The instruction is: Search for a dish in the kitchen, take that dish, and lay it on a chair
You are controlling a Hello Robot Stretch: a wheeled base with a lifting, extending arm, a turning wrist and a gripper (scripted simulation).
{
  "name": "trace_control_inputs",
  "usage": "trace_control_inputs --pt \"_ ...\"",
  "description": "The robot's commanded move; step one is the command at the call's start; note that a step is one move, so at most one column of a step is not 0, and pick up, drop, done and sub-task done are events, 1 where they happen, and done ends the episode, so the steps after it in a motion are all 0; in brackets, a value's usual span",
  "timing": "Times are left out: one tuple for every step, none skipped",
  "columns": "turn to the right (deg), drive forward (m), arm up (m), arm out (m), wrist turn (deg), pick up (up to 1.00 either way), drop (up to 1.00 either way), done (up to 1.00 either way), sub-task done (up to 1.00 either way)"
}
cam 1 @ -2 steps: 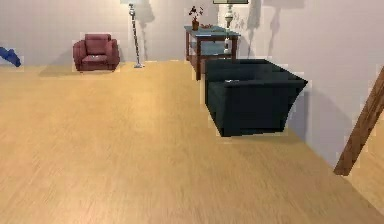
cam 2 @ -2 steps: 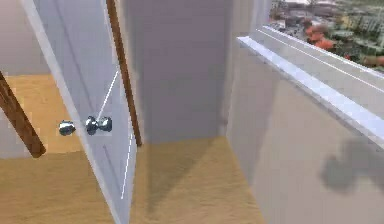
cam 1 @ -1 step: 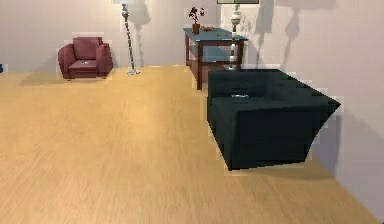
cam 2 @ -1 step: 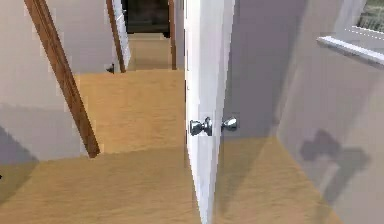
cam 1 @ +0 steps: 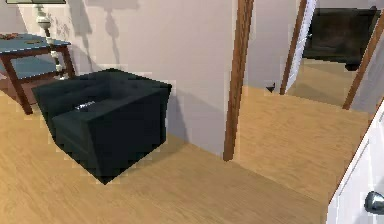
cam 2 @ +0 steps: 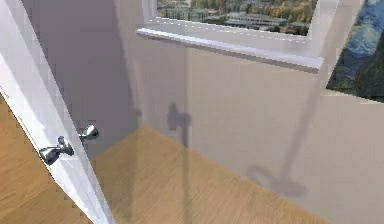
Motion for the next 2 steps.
trace_control_inputs --pt "12.0 0.00 0.00 0.00 0.0 0.00 0.00 0.00 0.00" --pt "3.0 0.00 0.00 0.00 0.0 0.00 0.00 0.00 0.00"
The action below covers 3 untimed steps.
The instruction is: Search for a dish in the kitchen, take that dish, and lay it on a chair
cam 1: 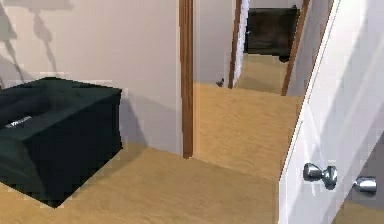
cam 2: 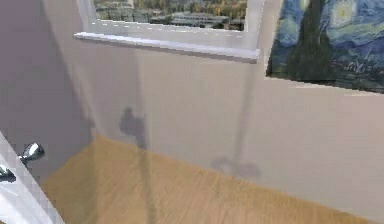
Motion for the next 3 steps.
trace_control_inputs --pt "0.0 0.30 0.00 0.00 0.0 0.00 0.00 0.00 0.00" --pt "3.0 0.00 0.00 0.00 0.0 0.00 0.00 0.00 0.00" --pt "0.0 0.80 0.00 0.00 0.0 0.00 0.00 0.00 0.00"
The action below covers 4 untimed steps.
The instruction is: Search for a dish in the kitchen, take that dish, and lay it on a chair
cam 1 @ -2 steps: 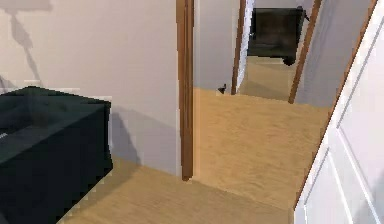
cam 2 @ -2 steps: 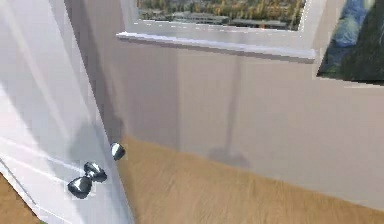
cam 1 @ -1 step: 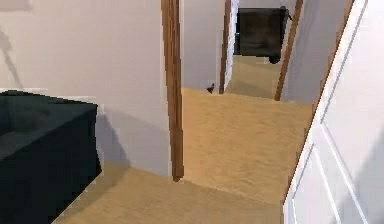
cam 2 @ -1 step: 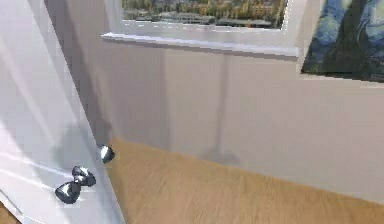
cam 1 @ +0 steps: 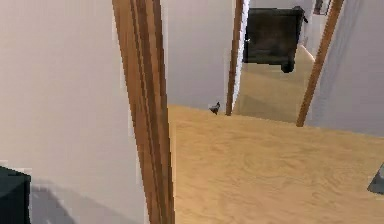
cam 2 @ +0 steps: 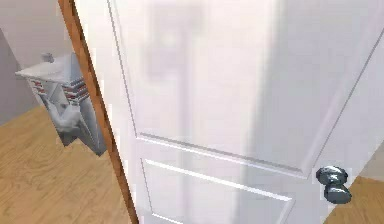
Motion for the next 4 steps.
trace_control_inputs --pt "18.0 0.00 0.00 0.00 0.0 0.00 0.00 0.00 0.00" --pt "3.0 0.00 0.00 0.00 0.0 0.00 0.00 0.00 0.00" --pt "0.0 1.00 0.00 0.00 0.0 0.00 0.00 0.00 0.00" --pt "0.0 1.00 0.00 0.00 0.0 0.00 0.00 0.00 0.00"
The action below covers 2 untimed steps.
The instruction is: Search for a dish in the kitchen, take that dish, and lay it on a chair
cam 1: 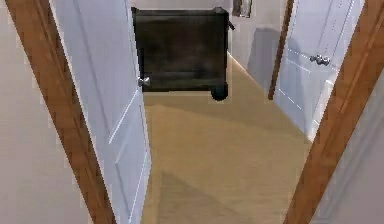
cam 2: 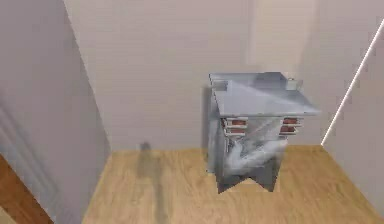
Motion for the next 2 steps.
trace_control_inputs --pt "0.0 1.00 0.00 0.00 0.0 0.00 0.00 0.00 0.00" --pt "0.0 0.35 0.00 0.00 0.0 0.00 0.00 0.00 0.00"
